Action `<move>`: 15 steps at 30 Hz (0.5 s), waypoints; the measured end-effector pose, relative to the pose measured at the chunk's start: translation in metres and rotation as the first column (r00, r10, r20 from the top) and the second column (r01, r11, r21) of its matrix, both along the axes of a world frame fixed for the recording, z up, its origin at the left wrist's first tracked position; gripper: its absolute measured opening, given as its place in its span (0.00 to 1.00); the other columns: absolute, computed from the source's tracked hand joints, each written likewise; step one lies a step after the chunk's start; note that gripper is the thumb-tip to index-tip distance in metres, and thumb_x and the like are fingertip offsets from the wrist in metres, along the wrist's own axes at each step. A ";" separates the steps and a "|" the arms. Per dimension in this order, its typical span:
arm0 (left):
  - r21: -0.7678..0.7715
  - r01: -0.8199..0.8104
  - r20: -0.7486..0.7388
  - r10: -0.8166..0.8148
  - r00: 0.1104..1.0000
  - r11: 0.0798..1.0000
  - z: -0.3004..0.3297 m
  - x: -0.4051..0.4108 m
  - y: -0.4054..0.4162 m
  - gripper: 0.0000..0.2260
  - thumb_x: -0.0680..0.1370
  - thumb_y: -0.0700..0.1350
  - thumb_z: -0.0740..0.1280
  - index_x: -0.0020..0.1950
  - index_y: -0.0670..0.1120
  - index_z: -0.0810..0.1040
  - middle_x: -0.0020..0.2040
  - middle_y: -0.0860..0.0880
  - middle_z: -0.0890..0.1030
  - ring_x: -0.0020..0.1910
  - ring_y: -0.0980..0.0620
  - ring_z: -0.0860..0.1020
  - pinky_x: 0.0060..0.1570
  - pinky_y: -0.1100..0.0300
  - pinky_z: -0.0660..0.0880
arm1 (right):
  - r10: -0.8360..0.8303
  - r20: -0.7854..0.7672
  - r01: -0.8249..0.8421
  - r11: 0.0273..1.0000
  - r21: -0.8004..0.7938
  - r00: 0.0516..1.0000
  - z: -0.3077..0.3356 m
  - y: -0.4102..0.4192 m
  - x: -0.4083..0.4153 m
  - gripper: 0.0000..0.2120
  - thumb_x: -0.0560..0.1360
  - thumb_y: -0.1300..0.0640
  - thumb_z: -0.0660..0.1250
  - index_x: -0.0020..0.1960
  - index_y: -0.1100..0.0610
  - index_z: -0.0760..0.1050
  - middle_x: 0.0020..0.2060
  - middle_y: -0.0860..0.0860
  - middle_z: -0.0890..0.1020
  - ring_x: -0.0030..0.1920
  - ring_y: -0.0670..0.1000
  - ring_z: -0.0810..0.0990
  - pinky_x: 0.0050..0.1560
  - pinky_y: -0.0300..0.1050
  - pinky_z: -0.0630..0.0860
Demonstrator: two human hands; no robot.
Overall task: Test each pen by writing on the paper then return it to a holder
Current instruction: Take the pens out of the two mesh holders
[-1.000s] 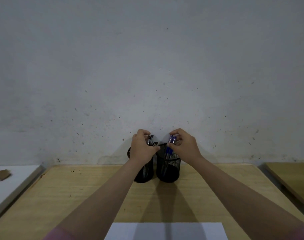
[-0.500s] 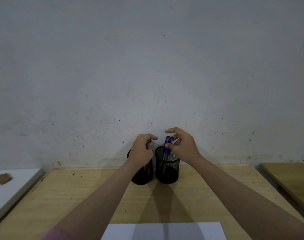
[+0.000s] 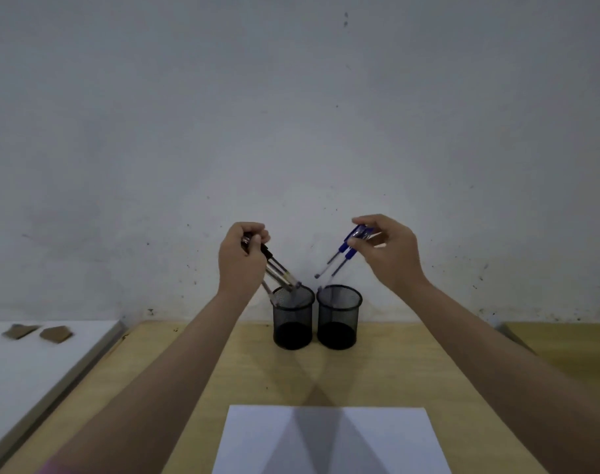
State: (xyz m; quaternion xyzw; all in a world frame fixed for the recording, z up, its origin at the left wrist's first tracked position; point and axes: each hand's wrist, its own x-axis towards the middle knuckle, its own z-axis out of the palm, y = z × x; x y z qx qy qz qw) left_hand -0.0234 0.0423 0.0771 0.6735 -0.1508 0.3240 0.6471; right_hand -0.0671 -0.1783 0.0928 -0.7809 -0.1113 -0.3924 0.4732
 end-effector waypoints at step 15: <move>-0.257 -0.162 -0.475 0.022 0.880 0.953 -0.123 -0.044 0.011 0.08 0.77 0.34 0.60 0.51 0.43 0.76 0.40 0.47 0.80 0.46 0.49 0.79 0.49 0.59 0.76 | -0.019 -0.444 0.159 0.947 0.280 0.896 -0.140 0.013 -0.052 0.14 0.65 0.62 0.76 0.42 0.45 0.77 0.39 0.54 0.81 0.39 0.57 0.80 0.43 0.56 0.79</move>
